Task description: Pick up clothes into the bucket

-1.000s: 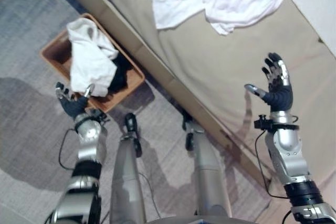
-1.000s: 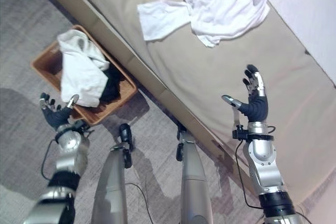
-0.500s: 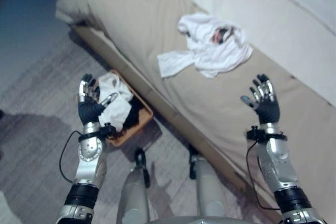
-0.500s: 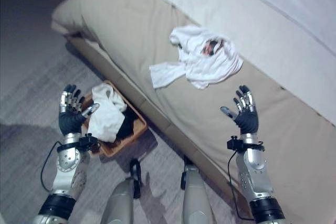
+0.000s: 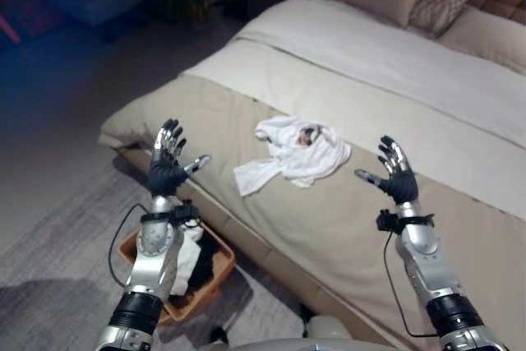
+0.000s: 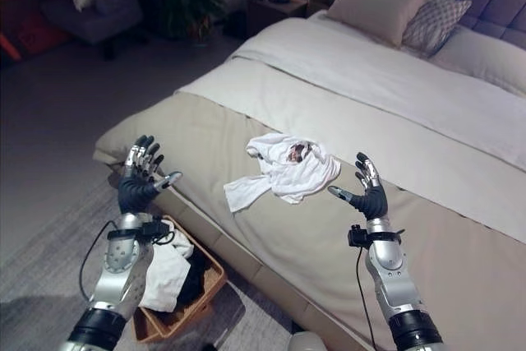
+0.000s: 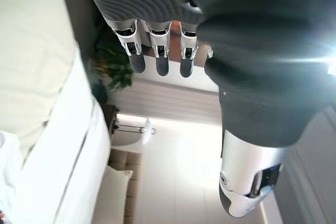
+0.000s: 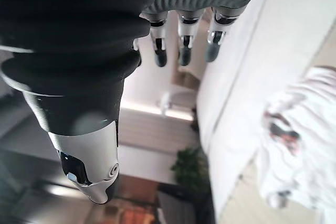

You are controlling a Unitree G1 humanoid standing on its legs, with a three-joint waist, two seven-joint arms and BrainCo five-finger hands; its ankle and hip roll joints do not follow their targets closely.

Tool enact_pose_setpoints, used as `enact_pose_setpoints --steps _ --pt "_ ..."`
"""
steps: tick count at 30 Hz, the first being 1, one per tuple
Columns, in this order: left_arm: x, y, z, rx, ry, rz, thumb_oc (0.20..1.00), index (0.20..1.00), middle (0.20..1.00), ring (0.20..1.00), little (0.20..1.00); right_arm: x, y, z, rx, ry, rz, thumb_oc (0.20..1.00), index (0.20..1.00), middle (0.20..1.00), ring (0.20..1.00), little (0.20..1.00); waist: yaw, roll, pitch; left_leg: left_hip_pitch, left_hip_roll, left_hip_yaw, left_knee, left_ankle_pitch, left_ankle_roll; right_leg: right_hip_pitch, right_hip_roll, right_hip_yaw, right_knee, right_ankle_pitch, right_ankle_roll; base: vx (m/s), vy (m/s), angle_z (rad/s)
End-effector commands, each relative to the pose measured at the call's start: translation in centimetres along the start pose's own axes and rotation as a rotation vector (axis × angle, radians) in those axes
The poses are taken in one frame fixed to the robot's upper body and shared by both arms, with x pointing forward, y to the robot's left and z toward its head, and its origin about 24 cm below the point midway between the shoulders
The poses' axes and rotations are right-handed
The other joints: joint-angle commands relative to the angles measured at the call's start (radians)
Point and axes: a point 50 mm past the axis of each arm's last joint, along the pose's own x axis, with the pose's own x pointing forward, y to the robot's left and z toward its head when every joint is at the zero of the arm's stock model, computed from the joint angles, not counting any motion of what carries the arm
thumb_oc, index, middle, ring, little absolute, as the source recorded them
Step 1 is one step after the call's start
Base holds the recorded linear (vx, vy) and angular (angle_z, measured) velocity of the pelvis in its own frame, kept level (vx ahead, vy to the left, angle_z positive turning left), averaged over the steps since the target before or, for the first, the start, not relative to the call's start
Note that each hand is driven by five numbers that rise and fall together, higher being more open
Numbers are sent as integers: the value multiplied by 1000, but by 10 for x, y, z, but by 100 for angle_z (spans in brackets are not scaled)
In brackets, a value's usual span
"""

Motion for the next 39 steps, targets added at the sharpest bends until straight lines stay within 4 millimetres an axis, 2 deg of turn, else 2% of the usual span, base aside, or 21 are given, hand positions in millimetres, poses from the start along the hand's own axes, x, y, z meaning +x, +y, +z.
enact_pose_setpoints --steps 1,5,6,7,8,11,13,14,16,19,21,23,26,28,31,34,35,36,37,39 --pt "-1 5 5 64 -14 -45 1000 1000 1000 1000 1000 12 2 17 66 -85 -22 1000 1000 1000 1000 1000 15 -16 -31 -56 -27 -54 48 25 13 6 -34 -36 59 37 48 44 39 0" --pt "-1 2 3 74 5 -78 1000 1000 1000 1000 1000 11 3 15 78 -72 -27 1000 1000 1000 1000 1000 17 -15 -31 -13 -52 -67 35 16 34 26 -49 -28 115 29 54 53 127 4" --pt "0 -1 1 80 18 -91 1000 1000 1000 1000 1000 9 6 14 87 -66 -18 1000 1000 1000 1000 1000 13 -12 -24 13 -76 -75 23 14 53 13 -66 -13 203 61 63 12 186 11" --pt "0 -1 1 80 17 -91 1000 1000 1000 1000 1000 9 6 14 87 -66 -18 1000 1000 1000 1000 1000 14 -13 -23 14 -78 -74 22 14 54 11 -68 -11 207 59 64 11 256 18" --pt "1 -1 0 94 23 -102 1000 1000 1000 1000 1000 7 8 12 89 -55 -8 1000 1000 1000 1000 1000 11 -13 -16 43 -100 -78 3 9 71 -7 -83 12 280 117 65 8 125 18" --pt "4 -2 1 102 20 -114 1000 1000 1000 1000 1000 7 10 11 89 -52 -3 1000 1000 1000 1000 1000 9 -12 1 45 -105 -86 14 5 81 -36 -79 36 342 138 52 -31 149 25" --pt "6 0 3 115 11 -115 1000 1000 1000 1000 1000 7 14 9 124 -43 0 1000 1000 1000 1000 1000 25 -9 1 45 -115 -73 25 -6 88 -29 -106 -36 327 109 44 -10 119 3" --pt "6 0 3 115 12 -115 1000 1000 1000 1000 1000 7 14 9 124 -43 0 1000 1000 1000 1000 1000 23 -9 1 46 -115 -74 25 -6 88 -26 -106 -38 325 109 44 27 46 -27" --pt "5 2 4 111 14 -104 1000 1000 1000 1000 1000 6 15 6 155 -28 -6 1000 1000 1000 1000 1000 35 -12 -8 54 -113 -59 13 -6 83 1 -119 -96 296 95 48 44 23 -8" --pt "4 6 3 108 24 -94 1000 1000 1000 1000 1000 4 14 3 180 -14 -14 1000 1000 1000 1000 1000 29 -24 -18 48 -96 -56 10 -4 70 17 -78 -90 265 72 54 70 -38 11" --pt "2 5 0 109 39 -98 1000 1000 1000 1000 1000 -1 7 2 183 -14 -31 1000 1000 1000 1000 1000 19 -34 -24 41 -77 -44 12 -7 62 12 -20 -74 223 28 40 98 -70 -1" --pt "1 5 -2 107 45 -98 1000 1000 1000 1000 1000 -3 3 0 181 -10 -41 1000 1000 1000 1000 1000 19 -35 -26 42 -69 -39 11 -8 58 10 -3 -81 213 11 33 63 -66 0" --pt "2 1 -4 86 51 -102 1000 1000 1000 1000 1000 -9 -15 -4 154 -1 -107 1000 1000 1000 1000 1000 9 -44 -22 20 -48 -31 33 -18 45 -21 63 -87 186 -17 14 43 -98 -15" --pt "3 -9 -6 81 47 -131 1000 1000 1000 1000 1000 -18 -30 -8 125 15 -135 1000 1000 1000 1000 1000 -14 -54 -16 17 -53 -38 83 -48 38 -4 106 -41 147 -37 -9 133 -90 -1" --pt "1 -11 -7 32 57 -130 1000 1000 1000 1000 1000 -22 -38 -11 115 25 -157 1000 1000 1000 1000 1000 -13 -51 -17 20 -46 -40 100 -60 33 7 124 -32 143 -44 -17 124 -84 7" --pt "3 -12 -5 45 43 -145 1000 1000 1000 1000 1000 -30 -50 -13 91 38 -179 1000 1000 1000 1000 1000 -16 -53 -9 -16 -25 -40 244 -95 18 28 129 -43 148 -64 -36 99 -102 -14" --pt "3 -13 -5 33 43 -138 1000 1000 1000 1000 1000 -30 -52 -13 90 37 -185 1000 1000 1000 1000 1000 -15 -53 -3 -41 -18 -39 329 -86 6 39 132 -45 152 -71 -46 109 -101 2" --pt "5 -14 -5 13 41 -127 1000 1000 1000 1000 1000 -31 -53 -14 88 42 -192 1000 1000 1000 1000 1000 -11 -53 5 -67 -9 -42 400 -51 -10 59 135 -47 155 -77 -58 78 -70 6" --pt "6 -16 -4 2 39 -126 1000 1000 1000 1000 1000 -32 -55 -14 86 44 -203 1000 1000 1000 1000 1000 -11 -48 13 -92 9 -45 423 -31 -15 73 137 -54 153 -85 -63 62 -13 18" --pt "6 -16 -4 -6 36 -116 1000 1000 1000 1000 1000 -33 -53 -16 96 48 -208 1000 1000 1000 1000 1000 -3 -51 16 -136 30 -41 329 -27 1 95 121 -54 129 -91 -52 57 57 30"
